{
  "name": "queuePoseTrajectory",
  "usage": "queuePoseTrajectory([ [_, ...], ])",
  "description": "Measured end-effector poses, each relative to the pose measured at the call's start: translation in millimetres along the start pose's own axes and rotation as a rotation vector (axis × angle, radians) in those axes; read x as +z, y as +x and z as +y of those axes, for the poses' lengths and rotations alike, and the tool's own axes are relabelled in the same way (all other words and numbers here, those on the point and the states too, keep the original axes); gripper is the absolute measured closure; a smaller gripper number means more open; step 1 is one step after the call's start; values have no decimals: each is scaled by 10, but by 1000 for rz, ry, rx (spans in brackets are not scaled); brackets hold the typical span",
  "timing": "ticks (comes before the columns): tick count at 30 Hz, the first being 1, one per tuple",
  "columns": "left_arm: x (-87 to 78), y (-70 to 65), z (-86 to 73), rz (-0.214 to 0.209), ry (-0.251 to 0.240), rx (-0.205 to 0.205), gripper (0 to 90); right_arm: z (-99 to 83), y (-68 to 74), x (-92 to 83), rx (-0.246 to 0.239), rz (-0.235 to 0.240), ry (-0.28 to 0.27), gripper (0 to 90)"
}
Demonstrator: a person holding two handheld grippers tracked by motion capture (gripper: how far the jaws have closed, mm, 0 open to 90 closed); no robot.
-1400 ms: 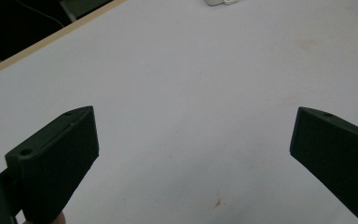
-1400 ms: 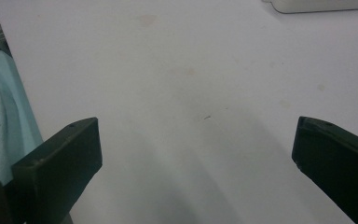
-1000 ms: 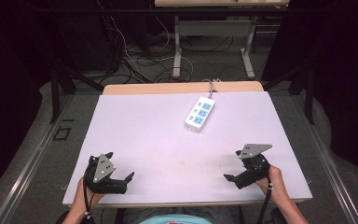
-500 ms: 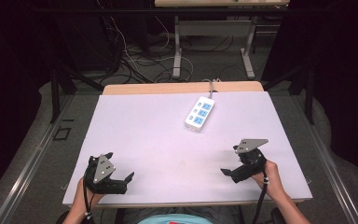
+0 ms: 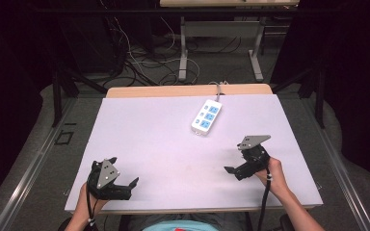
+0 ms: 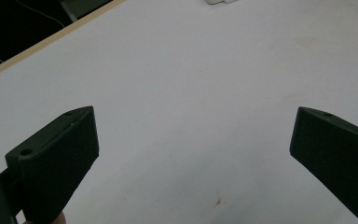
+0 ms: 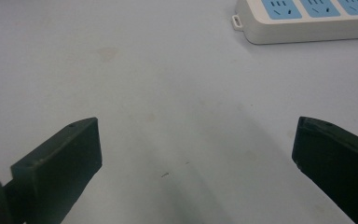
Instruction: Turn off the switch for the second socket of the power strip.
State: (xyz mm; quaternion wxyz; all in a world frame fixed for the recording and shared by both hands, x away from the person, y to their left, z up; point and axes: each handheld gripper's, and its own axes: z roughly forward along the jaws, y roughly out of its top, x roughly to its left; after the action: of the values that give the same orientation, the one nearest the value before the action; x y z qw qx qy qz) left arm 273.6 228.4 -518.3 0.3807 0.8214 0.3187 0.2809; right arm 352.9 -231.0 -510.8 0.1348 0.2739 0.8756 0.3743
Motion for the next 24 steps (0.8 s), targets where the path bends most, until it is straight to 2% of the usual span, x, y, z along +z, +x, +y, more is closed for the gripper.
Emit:
queuePoseTrajectory([
  [3,-3,-1,0,1,0,2,10,20,-29,46,0,-9,-19,9],
  [8,-6,6,-3,6,5,4,10,59,-88,92,11,-12,-5,9],
  [9,-2,1,-3,6,-2,-2,10,69,-98,95,14,-2,12,9],
  [14,-5,-5,-3,5,-2,0,10,98,-125,147,23,-7,-5,10],
  [20,-8,0,-5,6,3,2,10,146,-198,186,28,7,22,10],
  [24,-4,-1,-4,4,-3,0,10,178,-237,255,39,-4,2,10],
])
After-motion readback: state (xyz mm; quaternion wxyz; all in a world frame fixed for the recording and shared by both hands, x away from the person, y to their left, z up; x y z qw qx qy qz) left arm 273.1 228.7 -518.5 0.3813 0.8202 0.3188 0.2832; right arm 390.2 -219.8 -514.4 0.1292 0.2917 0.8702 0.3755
